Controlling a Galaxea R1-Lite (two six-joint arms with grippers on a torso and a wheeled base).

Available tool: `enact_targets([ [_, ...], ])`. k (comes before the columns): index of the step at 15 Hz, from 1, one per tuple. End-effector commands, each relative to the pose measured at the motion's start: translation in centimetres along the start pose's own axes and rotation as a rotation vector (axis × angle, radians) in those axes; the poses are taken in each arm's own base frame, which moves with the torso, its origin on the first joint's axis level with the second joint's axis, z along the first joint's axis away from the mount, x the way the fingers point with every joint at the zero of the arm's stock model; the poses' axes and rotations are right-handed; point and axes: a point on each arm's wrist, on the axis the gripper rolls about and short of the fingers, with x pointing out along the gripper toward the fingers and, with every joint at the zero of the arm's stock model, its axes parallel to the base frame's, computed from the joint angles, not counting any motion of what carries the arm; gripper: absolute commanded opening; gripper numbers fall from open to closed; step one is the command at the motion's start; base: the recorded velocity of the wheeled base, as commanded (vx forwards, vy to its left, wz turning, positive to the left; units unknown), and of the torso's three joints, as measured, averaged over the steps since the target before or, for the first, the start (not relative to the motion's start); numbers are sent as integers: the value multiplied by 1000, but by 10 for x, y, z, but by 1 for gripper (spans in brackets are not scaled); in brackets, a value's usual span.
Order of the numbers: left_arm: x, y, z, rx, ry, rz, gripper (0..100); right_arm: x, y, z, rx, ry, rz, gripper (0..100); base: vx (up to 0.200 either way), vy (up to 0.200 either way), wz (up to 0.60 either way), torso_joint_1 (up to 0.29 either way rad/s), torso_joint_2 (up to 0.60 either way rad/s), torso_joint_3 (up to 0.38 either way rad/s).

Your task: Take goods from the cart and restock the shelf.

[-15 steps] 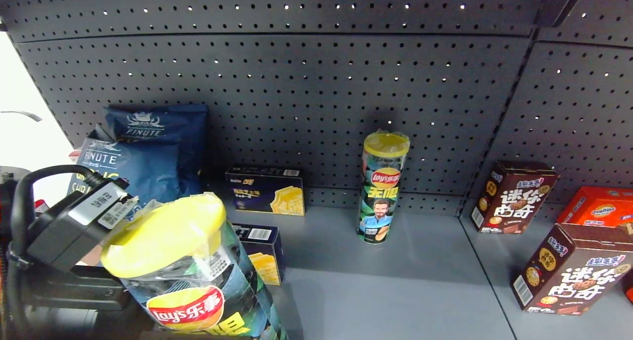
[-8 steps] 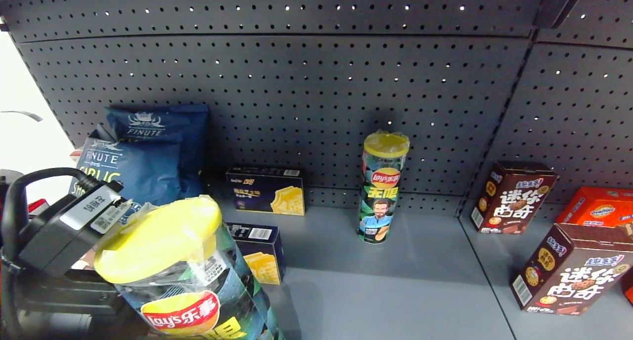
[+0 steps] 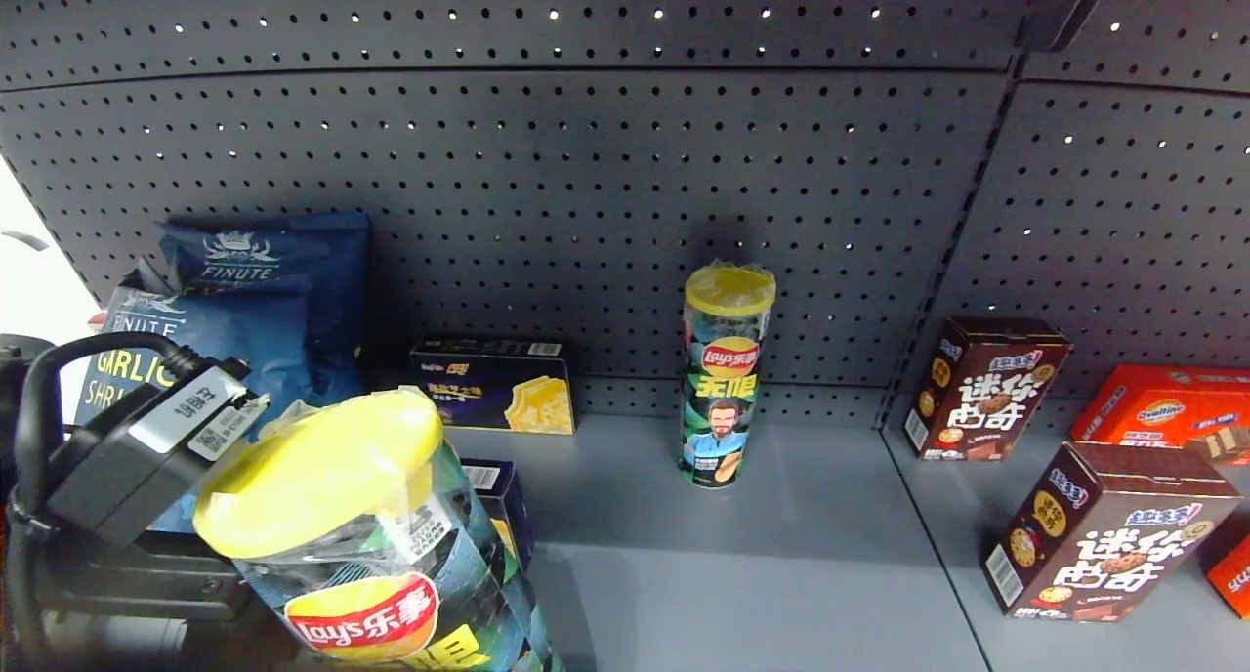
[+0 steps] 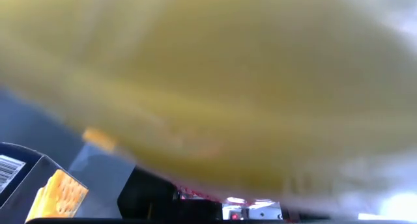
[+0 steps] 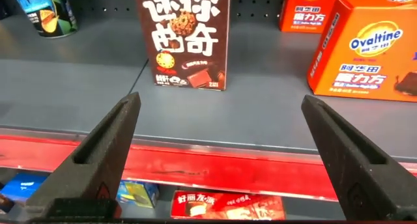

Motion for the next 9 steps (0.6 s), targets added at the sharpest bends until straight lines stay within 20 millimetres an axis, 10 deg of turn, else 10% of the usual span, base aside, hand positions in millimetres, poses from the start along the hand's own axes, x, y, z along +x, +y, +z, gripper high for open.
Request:
enact_targets([
  [1,0,0,0,-1,0,-3,0,0,0,0,-5,2,6,100,0,0,0,0,0,0],
  [7,-1,-2,5,22,-13,-3,0,0,0,2,-54,0,-5,100,0,0,0,0,0,0],
  [8,-4,-7,5,27,-18,-3,0,9,0,89,252,-32,3,100,0,0,0,0,0,0],
  [9,-4,-7,3,21,-14,-4,0,19,0,112,244,-23,26,100,0,0,0,0,0,0],
])
